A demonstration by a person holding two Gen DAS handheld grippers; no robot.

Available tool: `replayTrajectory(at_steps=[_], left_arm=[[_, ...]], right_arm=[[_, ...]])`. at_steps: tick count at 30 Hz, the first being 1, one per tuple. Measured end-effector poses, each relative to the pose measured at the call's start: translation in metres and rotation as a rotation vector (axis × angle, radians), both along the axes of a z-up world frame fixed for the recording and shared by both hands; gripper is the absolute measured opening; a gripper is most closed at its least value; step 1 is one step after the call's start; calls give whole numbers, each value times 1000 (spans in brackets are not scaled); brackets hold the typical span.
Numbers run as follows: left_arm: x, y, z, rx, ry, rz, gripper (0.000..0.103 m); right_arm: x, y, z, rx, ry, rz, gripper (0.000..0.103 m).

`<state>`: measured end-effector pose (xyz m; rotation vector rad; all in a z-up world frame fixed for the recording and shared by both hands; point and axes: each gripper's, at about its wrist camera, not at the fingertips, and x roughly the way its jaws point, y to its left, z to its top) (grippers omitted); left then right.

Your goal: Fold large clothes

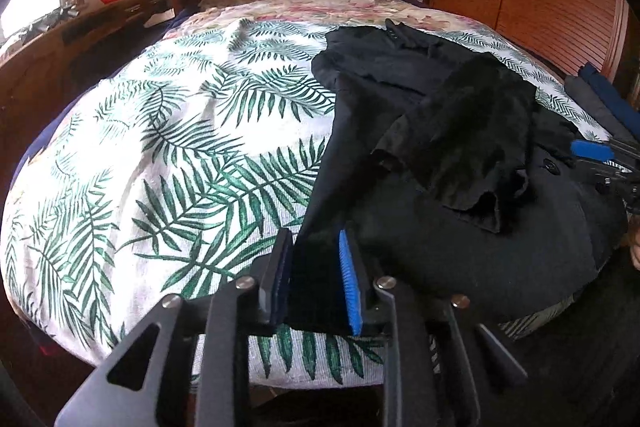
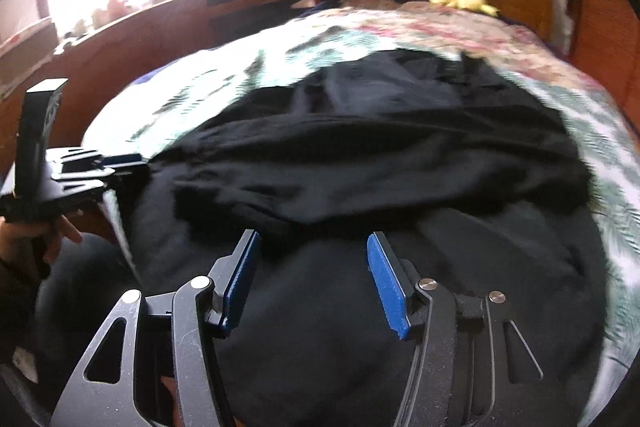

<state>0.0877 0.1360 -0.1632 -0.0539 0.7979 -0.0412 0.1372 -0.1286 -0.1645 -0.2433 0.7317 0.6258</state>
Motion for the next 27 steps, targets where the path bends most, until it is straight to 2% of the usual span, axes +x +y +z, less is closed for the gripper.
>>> replayTrajectory(at_steps=[5,8,15,21,27], left_arm=[[4,4,-4,-4,20,26,32],[9,9,-5,-32,35,49,34],[17,13,-7,-30,49,77,38],[8,9,1,-8,63,78,38],[-7,-3,7,-3,95,31,39]], right_arm=[[-10,-56,3,-25,-28,-103,62],[-16,-93,2,-34,-28,-180,66],[-28,-170,-2,-37,-11,-349,72],[-34,-195,-4,-43,-14,-405,73],[-31,-210,-12,-49,15,-421,73]])
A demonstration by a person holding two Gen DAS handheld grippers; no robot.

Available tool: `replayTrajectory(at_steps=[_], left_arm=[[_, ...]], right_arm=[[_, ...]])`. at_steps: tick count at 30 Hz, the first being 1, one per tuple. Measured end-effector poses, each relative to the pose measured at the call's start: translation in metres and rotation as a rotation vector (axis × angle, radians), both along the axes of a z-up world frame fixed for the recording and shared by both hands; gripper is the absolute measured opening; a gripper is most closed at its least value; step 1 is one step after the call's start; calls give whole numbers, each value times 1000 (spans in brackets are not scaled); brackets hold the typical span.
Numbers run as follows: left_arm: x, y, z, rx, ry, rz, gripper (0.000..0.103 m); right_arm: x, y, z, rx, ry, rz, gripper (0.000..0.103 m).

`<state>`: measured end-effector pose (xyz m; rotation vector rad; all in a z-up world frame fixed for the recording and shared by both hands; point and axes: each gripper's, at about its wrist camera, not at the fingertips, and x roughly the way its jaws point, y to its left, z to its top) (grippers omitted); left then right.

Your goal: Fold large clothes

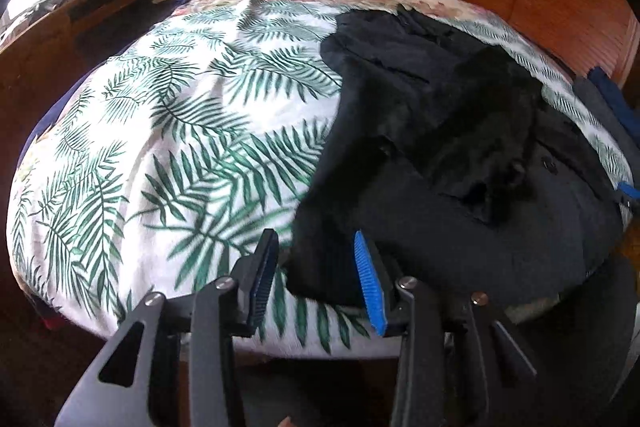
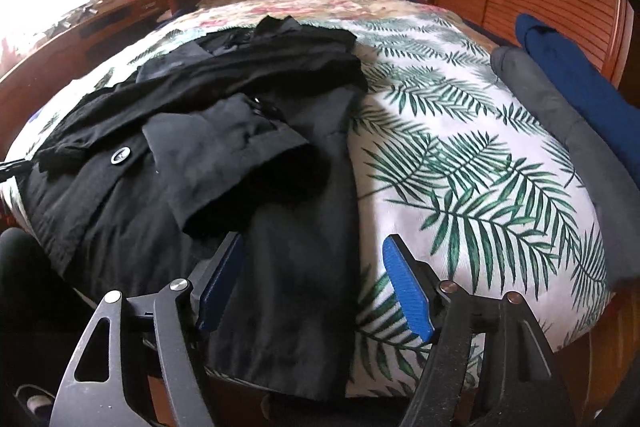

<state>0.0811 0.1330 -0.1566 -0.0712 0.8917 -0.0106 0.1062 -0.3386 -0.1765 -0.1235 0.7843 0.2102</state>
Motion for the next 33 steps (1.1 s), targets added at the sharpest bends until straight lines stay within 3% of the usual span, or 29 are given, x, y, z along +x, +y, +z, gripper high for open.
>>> replayTrajectory(at_steps=[2,7,13,24,25,27,29,33], left_arm=[[0,-3,-4,19,15,-1,39],[11,9,-10,-25,26,64,44],[21,5,-13,35,34,93,52],[5,4,-10,11,37,56,52],[1,2,-9,5,41,41,52],[-3,-3,-7,-7,43,12,52],[-6,-7,-6,-35,40,-10,52],[-9,-11,-5,-47,23,-26,52]], right_arm=[[0,-2,-2,1,10,0,73],[3,-6,-4,30,44,15,73],[-3,-4,-5,15,47,34,73],[-6,0,-18,8,86,79,73],[-7,2,-18,16,89,93,68],[-10,8,-16,21,81,118,44],[-14,12,-11,23,38,132,27],[-17,16,-2,67,-15,131,24]])
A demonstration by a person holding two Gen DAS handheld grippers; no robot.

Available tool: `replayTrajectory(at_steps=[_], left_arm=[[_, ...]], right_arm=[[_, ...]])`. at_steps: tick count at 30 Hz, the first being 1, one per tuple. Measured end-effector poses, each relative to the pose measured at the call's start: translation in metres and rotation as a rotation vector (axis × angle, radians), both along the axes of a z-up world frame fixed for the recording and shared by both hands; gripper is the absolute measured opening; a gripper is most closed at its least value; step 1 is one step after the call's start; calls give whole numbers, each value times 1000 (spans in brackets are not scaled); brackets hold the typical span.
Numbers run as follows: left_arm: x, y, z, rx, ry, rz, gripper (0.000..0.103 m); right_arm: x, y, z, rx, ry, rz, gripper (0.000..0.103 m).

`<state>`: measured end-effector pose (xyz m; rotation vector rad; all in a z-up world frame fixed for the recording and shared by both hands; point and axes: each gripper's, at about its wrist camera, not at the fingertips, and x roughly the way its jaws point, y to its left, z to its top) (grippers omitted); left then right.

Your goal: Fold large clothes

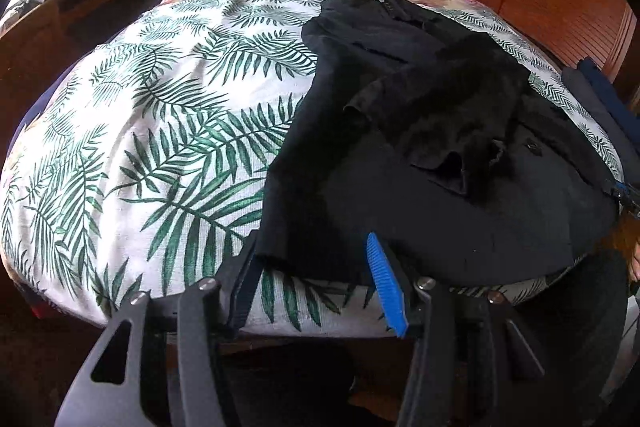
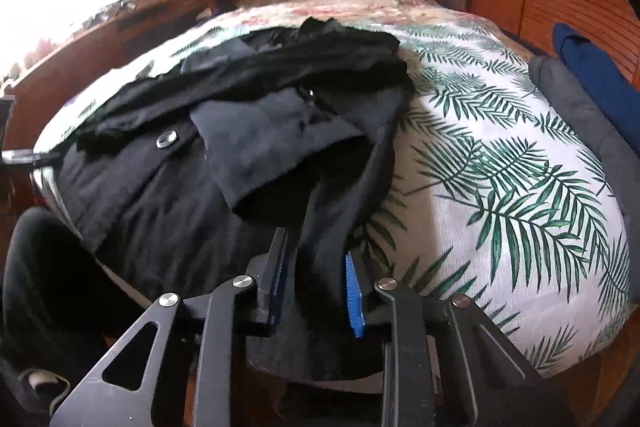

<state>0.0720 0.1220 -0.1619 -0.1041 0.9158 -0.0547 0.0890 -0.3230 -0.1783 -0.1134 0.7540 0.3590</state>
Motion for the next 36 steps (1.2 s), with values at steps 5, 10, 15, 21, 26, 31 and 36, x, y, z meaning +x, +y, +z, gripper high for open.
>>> replayTrajectory(at_steps=[5,10,15,21,26,31,36], left_arm=[[-3,2,0,-19,-22,-7,39],[-5,6,2,-47,-47,-12,17],[-12,8,19,-65,-115,-15,2],[-32,-2,87,-61,-298,-7,1],[-49,-10,142,-55,-423,-18,1],[-80,-10,188,-40,-523,-41,1],[-119,-13,226,-49,-583,-87,1]], right_arm=[[4,0,-2,-8,36,-7,24],[3,-8,-14,-9,101,-26,24],[3,-7,-13,11,126,10,7],[-2,-1,30,47,9,26,2],[-12,-3,93,99,-120,36,1],[-33,-1,149,99,-224,65,1],[-59,-8,186,103,-287,81,1]])
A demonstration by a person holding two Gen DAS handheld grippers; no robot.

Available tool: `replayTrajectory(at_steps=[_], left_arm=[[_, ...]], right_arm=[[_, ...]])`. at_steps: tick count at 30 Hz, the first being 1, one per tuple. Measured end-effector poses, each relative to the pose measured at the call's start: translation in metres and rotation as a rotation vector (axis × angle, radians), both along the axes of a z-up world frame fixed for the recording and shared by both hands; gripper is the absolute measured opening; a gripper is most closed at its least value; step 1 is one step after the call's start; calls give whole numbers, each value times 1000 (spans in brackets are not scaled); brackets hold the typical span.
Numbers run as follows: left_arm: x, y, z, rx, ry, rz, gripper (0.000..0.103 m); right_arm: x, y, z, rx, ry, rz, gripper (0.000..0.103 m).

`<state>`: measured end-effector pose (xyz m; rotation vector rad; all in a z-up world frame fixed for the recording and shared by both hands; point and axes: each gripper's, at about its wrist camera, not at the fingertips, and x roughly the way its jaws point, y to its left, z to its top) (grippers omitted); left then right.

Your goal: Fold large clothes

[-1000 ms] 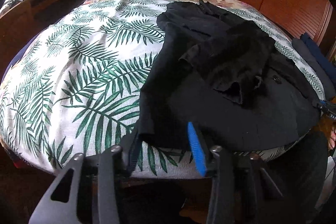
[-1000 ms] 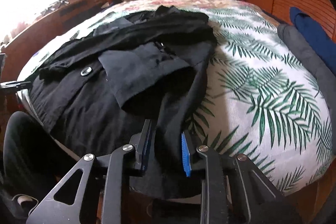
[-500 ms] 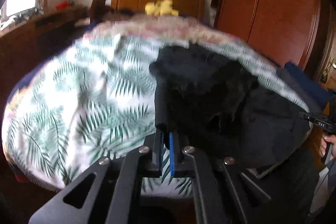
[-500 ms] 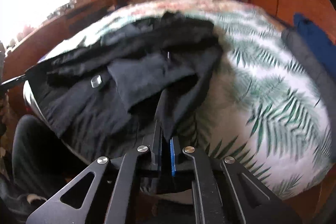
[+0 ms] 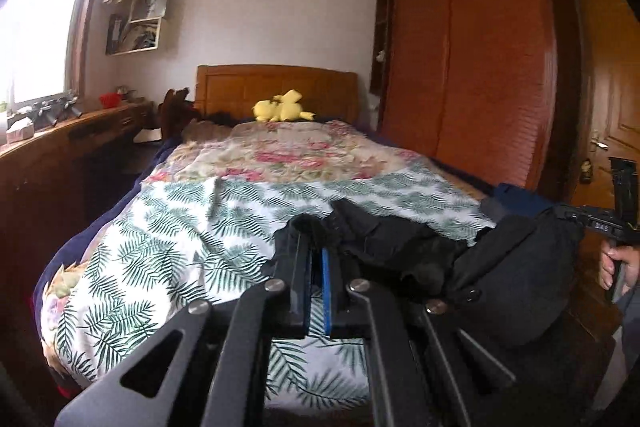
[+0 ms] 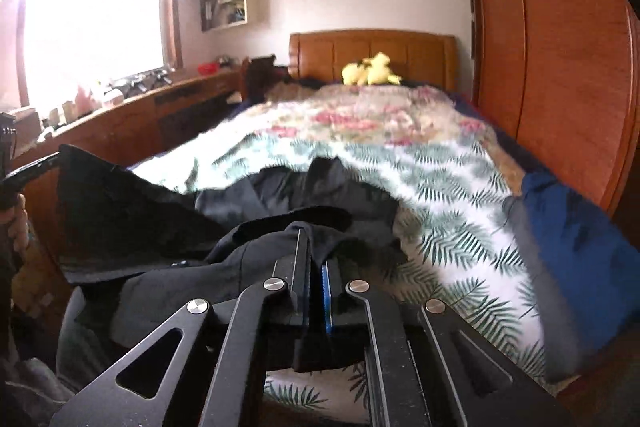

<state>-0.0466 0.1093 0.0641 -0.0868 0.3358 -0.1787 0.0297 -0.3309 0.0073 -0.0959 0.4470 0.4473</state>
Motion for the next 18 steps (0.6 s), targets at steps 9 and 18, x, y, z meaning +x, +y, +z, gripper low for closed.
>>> replayTrajectory(at_steps=[9,18], left_arm=[[-18,-12,-3,73,31,-3,1],[59,-5,-29,85,77,34,1]], right_arm=[[-29,-9,-8,17,44,37,1],[24,-14,-40,27,94,16,1]])
